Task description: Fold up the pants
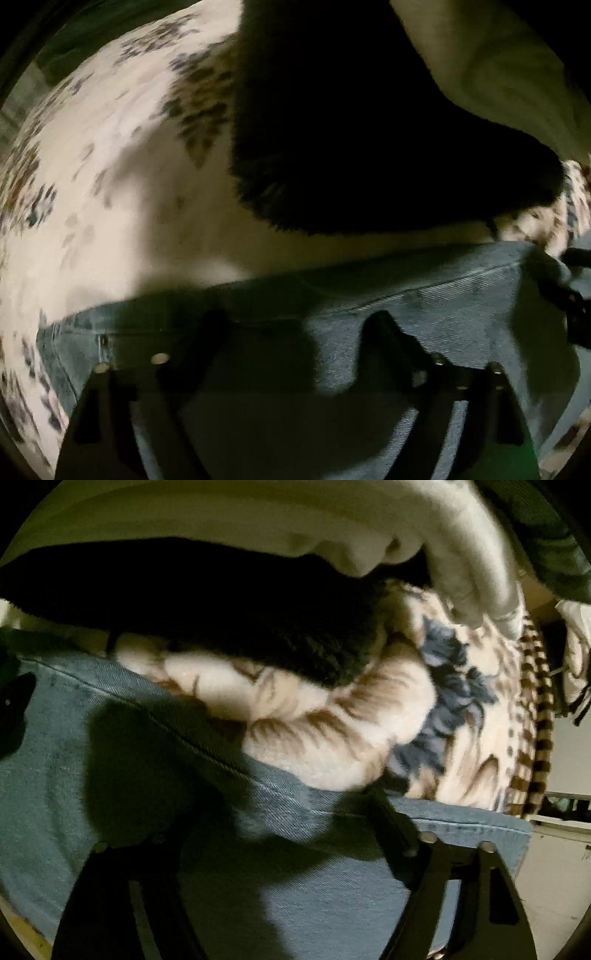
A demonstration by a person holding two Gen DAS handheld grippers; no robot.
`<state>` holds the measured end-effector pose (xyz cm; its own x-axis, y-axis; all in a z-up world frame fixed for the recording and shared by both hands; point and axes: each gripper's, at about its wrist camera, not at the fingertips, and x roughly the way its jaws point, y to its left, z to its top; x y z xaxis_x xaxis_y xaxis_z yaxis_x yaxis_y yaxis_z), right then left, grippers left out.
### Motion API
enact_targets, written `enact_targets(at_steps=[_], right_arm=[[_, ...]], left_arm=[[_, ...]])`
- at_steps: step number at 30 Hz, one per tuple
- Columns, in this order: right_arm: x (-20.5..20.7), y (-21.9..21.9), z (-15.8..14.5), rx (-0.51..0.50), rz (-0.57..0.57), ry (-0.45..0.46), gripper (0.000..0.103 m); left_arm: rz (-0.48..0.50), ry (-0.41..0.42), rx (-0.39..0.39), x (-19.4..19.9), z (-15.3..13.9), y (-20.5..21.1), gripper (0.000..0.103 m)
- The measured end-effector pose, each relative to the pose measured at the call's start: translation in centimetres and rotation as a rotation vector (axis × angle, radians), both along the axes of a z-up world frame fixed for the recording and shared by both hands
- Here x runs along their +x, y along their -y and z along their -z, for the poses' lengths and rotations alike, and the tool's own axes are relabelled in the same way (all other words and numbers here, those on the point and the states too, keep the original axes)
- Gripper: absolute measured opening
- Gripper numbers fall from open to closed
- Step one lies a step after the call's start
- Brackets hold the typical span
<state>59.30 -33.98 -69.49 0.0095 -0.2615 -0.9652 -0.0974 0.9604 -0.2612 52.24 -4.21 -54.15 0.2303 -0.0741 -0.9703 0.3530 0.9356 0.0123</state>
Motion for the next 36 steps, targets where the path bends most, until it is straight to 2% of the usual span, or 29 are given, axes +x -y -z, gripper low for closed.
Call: enact_targets(at_steps=[2,5,8,11,15,21,23,25,29,33,36], right_arm=[[0.2,-0.4,-0.2,0.050,0.008,-0.006,0.043],[0.2,-1.6,-0.6,0.027,-0.024,0.010,0.028],[-0.5,-3.1,-1.2,0.016,-0.019,0.046,0.019],[-2.1,-3.3,-2.9,0.026,0.011,0.107,0.015],[-4.3,-2.9,-5.8,0.049,0.034,0.172,0.013],[-10.4,-5.1,-12.1,0.086,0.019,0.255,0.012],[-13.3,-6.3,-14.0,0.100,0.006,0.266,0.012],[-17.0,-6.8,-15.2,0.110,-0.013,0.264,0.012],[-23.9,-9.5,-15.8,0.106,-0.061,0.223,0.012],[-30.1,-10.0,-12.9,0.117,-0.116,0.137,0.012],[-32.4,-10.0,-9.9,0.106,-0.164,0.079,0.012]], left_arm=[[0.032,0.001,-0.007,-0.1,-0.2,0.1,0.027],[0.057,-0.004,-0.016,-0.2,-0.8,-0.7,0.013],[0.053,0.024,-0.042,-1.5,-2.3,-1.3,0.009],[0.026,0.068,-0.072,-3.4,-4.4,-1.9,0.008],[-0.012,0.125,-0.088,-5.3,-9.4,-2.4,0.008],[-0.097,0.164,-0.117,-11.3,-14.0,-3.5,0.008],[-0.135,0.151,-0.124,-13.1,-14.7,-4.5,0.007],[-0.183,0.120,-0.130,-17.3,-15.1,-5.3,0.007],[-0.260,0.029,-0.100,-24.2,-12.8,-6.3,0.007],[-0.340,-0.065,-0.047,-29.3,-7.5,-7.1,0.008],[-0.386,-0.111,0.029,-30.6,-5.4,-6.7,0.010]])
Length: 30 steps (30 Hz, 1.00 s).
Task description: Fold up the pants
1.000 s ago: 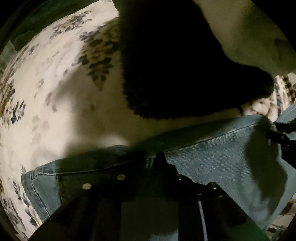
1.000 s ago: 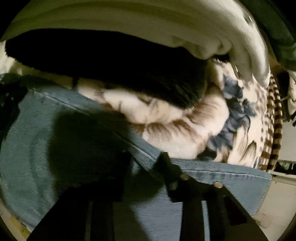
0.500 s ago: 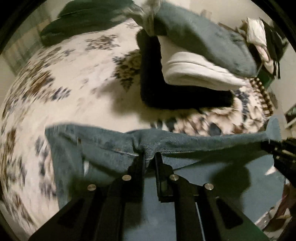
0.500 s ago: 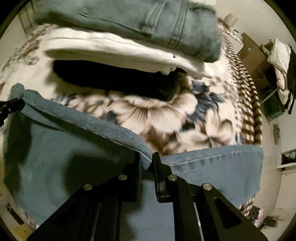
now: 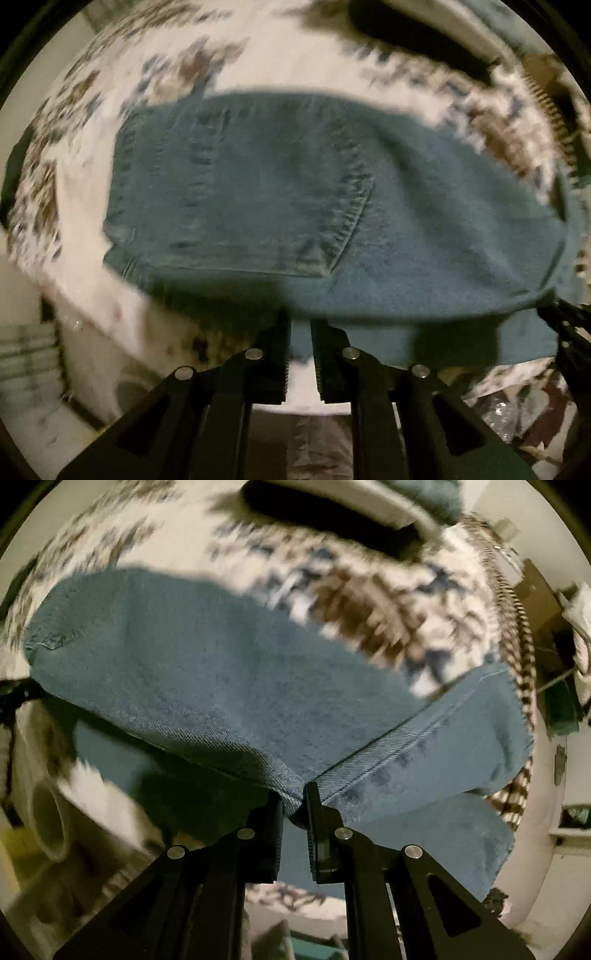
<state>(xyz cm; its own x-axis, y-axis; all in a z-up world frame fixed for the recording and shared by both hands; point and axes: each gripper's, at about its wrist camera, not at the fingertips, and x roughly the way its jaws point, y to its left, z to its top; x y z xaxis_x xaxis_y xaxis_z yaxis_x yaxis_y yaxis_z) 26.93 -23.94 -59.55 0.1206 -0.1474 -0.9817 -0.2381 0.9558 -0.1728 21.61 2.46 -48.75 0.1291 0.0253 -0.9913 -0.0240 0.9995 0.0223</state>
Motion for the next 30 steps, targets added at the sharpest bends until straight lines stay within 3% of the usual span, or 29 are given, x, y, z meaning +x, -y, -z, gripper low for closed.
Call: enact_targets(at_steps=[3,6,7,8,10,16,21,25,30], right_arm=[[-0.7,0.7,2.1,0.006,-0.008,-0.040,0.015],[-0.4,1.3,2.2,0.029,-0.006,-0.059,0.038],[-0.3,1.7,1.9,0.037,0.007,-0.057,0.050],[-0.2,2.1,1.5,0.044,0.022,-0.056,0.064],[0.1,3.2,0.5,0.073,0.067,-0.052,0.078],[2.2,9.3,-3.6,0.137,0.333,0.034,0.093],[6.0,16.3,-4.7,0.094,0.533,0.120,0.093],[9.5,22.2,-3.4,0.035,0.688,0.144,0.093],[12.9,26.7,-1.5,0.000,0.769,0.154,0.093]], left_arm=[[-0.050,0.009,0.039,-0.5,-0.2,0.2,0.015],[-0.071,0.059,0.007,0.2,-2.1,0.6,0.039],[-0.068,0.061,0.003,0.8,-2.7,1.0,0.062],[-0.062,0.063,-0.001,1.4,-3.3,1.5,0.078],[-0.054,0.084,-0.011,2.6,-4.6,2.6,0.079],[0.028,0.129,-0.047,6.7,-6.2,7.7,0.079],[0.118,0.131,0.013,10.0,-4.8,13.5,0.079],[0.166,0.111,0.024,11.6,-3.0,17.3,0.079],[0.202,0.083,0.032,12.9,-1.2,20.7,0.079]])
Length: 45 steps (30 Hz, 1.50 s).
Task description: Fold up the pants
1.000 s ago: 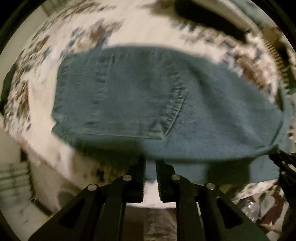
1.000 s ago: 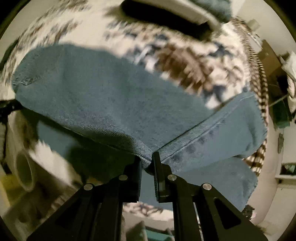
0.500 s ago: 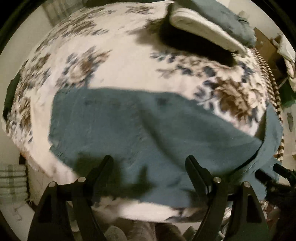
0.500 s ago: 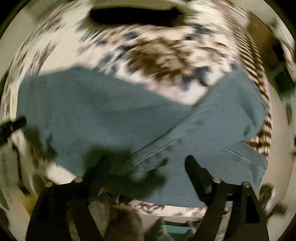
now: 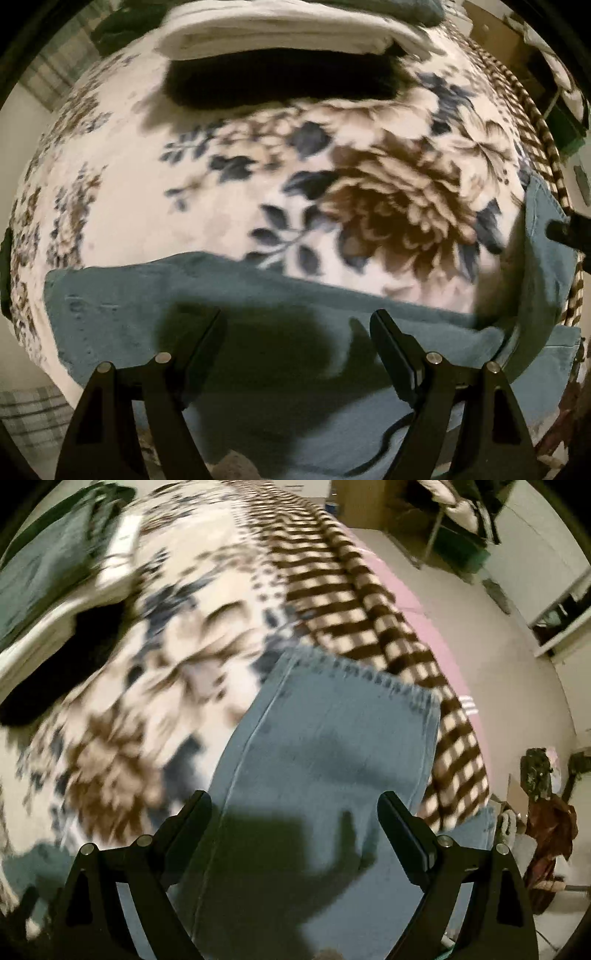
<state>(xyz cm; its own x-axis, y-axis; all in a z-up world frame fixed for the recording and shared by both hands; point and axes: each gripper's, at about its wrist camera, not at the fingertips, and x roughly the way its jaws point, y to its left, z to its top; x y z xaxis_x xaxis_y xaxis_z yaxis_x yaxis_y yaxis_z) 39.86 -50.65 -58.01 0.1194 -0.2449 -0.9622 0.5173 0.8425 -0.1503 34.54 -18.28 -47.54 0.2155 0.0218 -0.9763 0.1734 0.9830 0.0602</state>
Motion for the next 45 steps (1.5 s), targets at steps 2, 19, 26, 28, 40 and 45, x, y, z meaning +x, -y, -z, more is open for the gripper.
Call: enact_targets(at_steps=[2,19,26,28,40,45], right_arm=[[1.1,1.0,1.1,0.003,0.022,-0.011,0.093],[-6.9,2.4,-1.0,0.071,0.174,0.074,0.006],[-19.7,6.7,-5.5,0.121,0.399,0.175,0.005],[-22.9,7.9,-4.2,0.146,0.449,0.167,0.005],[-32.6,11.3,5.7,0.430,0.658,0.174,0.042],[-34.8,13.9,5.4,0.410,0.787,0.246,0.045]], left_arm=[[0.011,-0.006,0.001,0.2,0.3,0.9,0.079],[0.102,-0.049,-0.003,-3.9,-0.7,3.1,0.079],[0.148,-0.101,-0.058,-7.9,-1.3,4.0,0.079],[0.172,-0.120,-0.047,-9.1,-0.6,4.8,0.079],[0.215,-0.170,-0.014,-11.6,2.2,7.0,0.079],[0.172,-0.150,-0.050,-11.6,2.5,8.8,0.079]])
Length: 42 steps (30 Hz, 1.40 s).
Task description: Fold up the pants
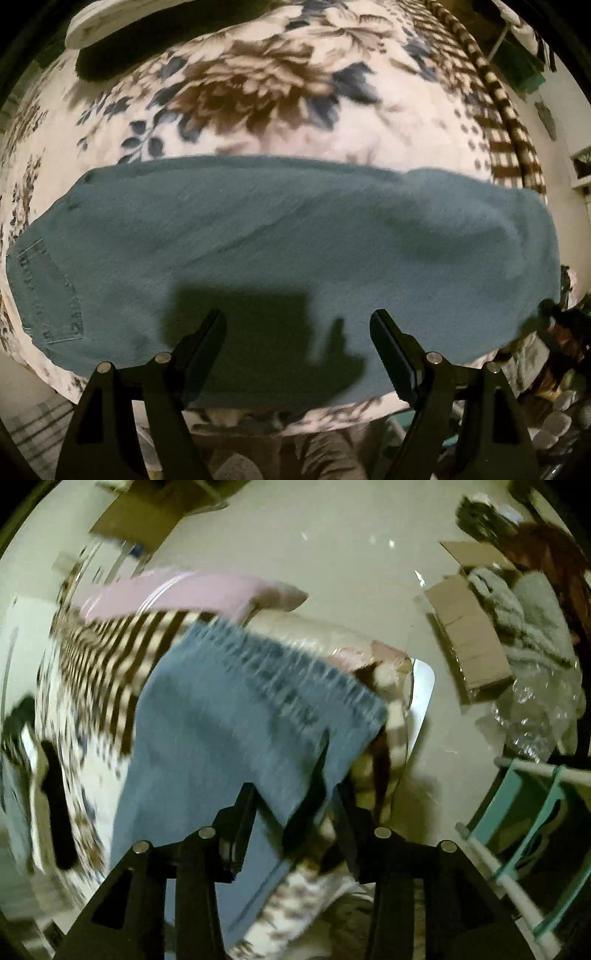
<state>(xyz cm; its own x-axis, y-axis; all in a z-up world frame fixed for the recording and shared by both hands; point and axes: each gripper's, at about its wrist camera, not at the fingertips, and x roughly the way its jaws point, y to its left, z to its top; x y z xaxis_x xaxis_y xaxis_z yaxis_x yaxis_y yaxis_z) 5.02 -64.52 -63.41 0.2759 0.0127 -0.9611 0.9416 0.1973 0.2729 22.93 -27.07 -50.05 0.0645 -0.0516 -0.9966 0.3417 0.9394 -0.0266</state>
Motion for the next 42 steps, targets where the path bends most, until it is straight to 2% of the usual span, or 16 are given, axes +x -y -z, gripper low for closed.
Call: enact_targets(at_steps=[3,5,7,10,12,13,14,16,18,22,24,27,31,36,40,42], right_arm=[[-0.2,1.2,0.9,0.038,0.073,0.042,0.042],[0.3,1.1,0.4,-0.014,0.063,0.042,0.014],[1.4,0.6,-1.0,-0.085,0.016,0.038,0.012],[2.9,-0.9,-4.9,-0.244,-0.087,0.038,0.012],[3.7,-1.4,-5.7,-0.307,-0.141,-0.025,0.013],[4.1,-1.2,-4.2,-0.276,-0.175,-0.081,0.015],[4.2,-0.6,-3.2,-0.232,-0.179,-0.104,0.027],[3.9,0.4,-0.1,-0.069,-0.156,-0.141,0.036],[3.6,0.2,0.1,-0.012,-0.126,-0.115,0.045],[5.6,-4.1,-2.6,-0.011,-0.239,-0.080,0.046],[7.2,-7.8,-3.1,0.038,-0.315,-0.040,0.046],[10.2,-14.6,-2.7,0.175,-0.429,0.028,0.047],[14.1,-24.4,0.0,0.305,-0.535,0.049,0.047],[15.5,-32.1,4.3,0.394,-0.496,0.013,0.047],[16.1,-34.3,6.2,0.347,-0.410,0.046,0.046],[15.4,-34.4,6.2,0.305,-0.336,0.069,0.036]], left_arm=[[-0.004,0.005,-0.021,0.1,0.1,1.5,0.079],[0.006,0.007,-0.031,0.1,0.1,2.5,0.079],[0.021,0.010,-0.046,-0.1,-0.1,3.2,0.079],[0.040,0.027,-0.052,-0.5,-0.3,3.2,0.079],[0.031,0.025,-0.045,-1.3,0.2,2.2,0.079],[0.024,0.016,-0.043,-1.6,0.5,1.3,0.079],[0.010,0.003,-0.043,-1.7,0.9,0.4,0.079],[-0.017,-0.010,-0.040,-2.0,1.2,-1.6,0.079],[-0.058,-0.007,-0.039,-2.1,1.0,-4.5,0.079],[-0.186,-0.021,-0.028,-2.2,0.4,-13.0,0.079],[-0.256,-0.024,-0.024,-2.0,0.1,-17.6,0.079],[-0.379,-0.017,-0.011,-1.6,-0.2,-25.1,0.079],[-0.508,-0.008,0.016,-0.9,0.6,-34.6,0.079],[-0.592,0.000,0.031,0.3,2.6,-42.0,0.079],[-0.648,0.009,0.047,1.7,5.5,-46.1,0.079],[-0.691,0.012,0.030,1.3,6.6,-47.6,0.079]])
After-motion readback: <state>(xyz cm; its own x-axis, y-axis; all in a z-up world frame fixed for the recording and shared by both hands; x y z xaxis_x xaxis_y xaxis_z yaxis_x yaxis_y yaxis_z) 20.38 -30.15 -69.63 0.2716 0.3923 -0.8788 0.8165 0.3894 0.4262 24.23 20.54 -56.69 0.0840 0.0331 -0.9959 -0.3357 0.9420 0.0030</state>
